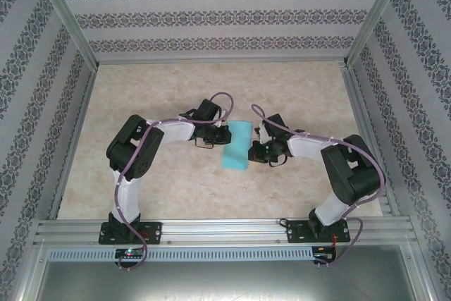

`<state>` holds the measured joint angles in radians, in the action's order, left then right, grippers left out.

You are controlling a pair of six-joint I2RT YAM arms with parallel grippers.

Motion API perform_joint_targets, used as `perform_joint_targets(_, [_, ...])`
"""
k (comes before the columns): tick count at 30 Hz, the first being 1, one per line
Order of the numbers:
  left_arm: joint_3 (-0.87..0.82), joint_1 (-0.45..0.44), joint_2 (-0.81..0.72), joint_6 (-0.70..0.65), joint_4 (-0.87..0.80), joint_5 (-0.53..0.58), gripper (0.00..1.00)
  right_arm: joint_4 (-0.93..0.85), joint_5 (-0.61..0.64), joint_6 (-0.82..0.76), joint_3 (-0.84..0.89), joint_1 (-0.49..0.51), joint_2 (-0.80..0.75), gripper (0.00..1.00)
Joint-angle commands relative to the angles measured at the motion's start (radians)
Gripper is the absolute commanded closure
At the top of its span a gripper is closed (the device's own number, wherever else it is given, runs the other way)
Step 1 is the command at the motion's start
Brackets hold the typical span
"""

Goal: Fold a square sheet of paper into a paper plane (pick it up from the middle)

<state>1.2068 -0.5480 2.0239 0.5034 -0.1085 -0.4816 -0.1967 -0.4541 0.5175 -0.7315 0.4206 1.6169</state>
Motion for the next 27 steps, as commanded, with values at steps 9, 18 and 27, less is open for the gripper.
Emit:
perform_joint_targets(9, [-0.044, 0.000, 0.090, -0.031, -0.185, 0.101, 0.89, 0.021, -0.084, 0.119, -0.066, 0.006, -0.069, 0.99])
perform_joint_targets(18, [-0.038, 0.000, 0.094, -0.036, -0.185, 0.098, 0.89, 0.005, -0.093, 0.067, -0.149, 0.049, 0.103, 0.98])
perform_joint_targets(27, [-0.034, 0.002, 0.105, -0.041, -0.187, 0.097, 0.89, -0.034, -0.077, 0.032, -0.045, 0.049, 0.099, 0.98])
